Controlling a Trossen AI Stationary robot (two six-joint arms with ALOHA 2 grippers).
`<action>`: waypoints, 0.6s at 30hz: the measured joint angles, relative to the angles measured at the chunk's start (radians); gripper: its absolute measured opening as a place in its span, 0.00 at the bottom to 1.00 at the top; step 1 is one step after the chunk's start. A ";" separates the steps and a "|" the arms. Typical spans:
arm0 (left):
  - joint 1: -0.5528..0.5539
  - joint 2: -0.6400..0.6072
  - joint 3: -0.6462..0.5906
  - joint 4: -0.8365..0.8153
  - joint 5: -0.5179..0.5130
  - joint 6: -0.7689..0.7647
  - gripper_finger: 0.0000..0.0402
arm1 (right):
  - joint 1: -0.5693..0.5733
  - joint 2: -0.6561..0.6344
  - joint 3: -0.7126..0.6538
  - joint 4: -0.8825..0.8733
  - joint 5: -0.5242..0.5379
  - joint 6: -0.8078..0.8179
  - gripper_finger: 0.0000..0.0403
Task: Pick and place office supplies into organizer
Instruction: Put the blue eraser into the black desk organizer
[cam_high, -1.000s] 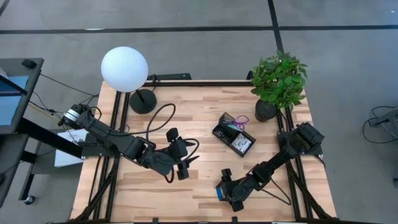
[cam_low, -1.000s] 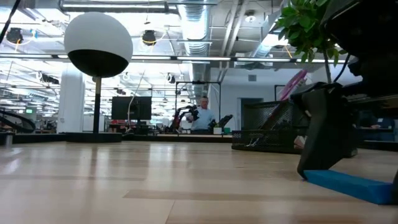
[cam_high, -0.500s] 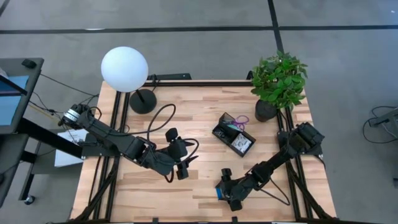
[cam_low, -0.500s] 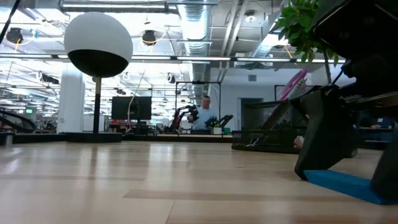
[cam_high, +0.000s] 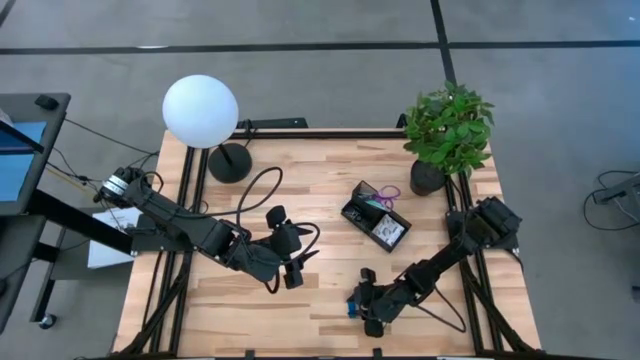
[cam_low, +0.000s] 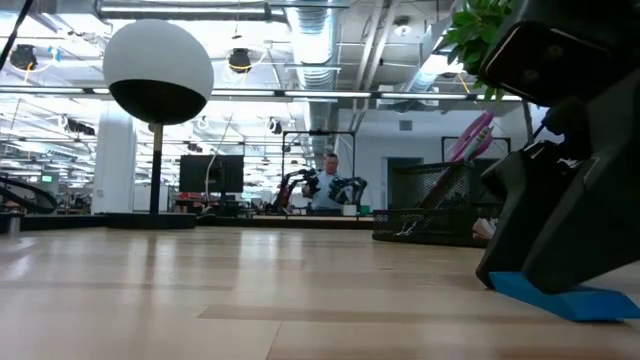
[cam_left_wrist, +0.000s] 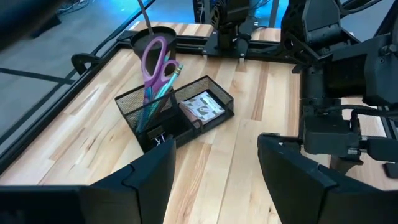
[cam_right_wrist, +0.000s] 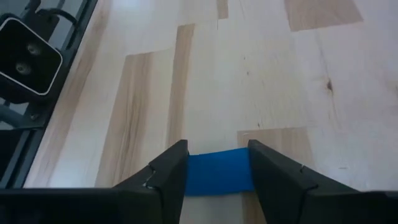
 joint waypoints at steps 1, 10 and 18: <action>0.000 0.000 0.000 0.000 0.001 0.000 0.56 | 0.009 0.000 0.000 0.000 0.001 0.001 0.40; 0.000 0.000 0.000 0.000 0.001 -0.004 0.56 | 0.066 -0.004 -0.003 -0.007 0.143 0.055 0.41; 0.000 0.000 0.000 0.000 0.001 -0.011 0.56 | 0.059 -0.068 -0.010 -0.067 0.171 -0.142 0.44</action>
